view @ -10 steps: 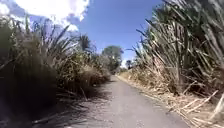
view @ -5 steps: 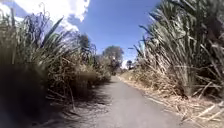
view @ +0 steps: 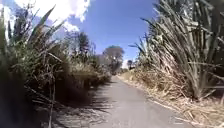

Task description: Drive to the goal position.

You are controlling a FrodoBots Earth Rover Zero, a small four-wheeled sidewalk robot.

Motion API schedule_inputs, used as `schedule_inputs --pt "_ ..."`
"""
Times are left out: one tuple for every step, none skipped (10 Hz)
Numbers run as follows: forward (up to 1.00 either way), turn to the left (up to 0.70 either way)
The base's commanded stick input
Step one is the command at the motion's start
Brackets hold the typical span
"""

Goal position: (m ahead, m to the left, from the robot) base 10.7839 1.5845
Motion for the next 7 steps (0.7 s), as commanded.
schedule_inputs --pt "0.7 0.0" --pt "0.7 0.0" --pt "0.7 0.0" --pt "0.7 0.0" --pt "0.7 0.0" --pt "0.7 0.0" --pt "0.7 0.0"
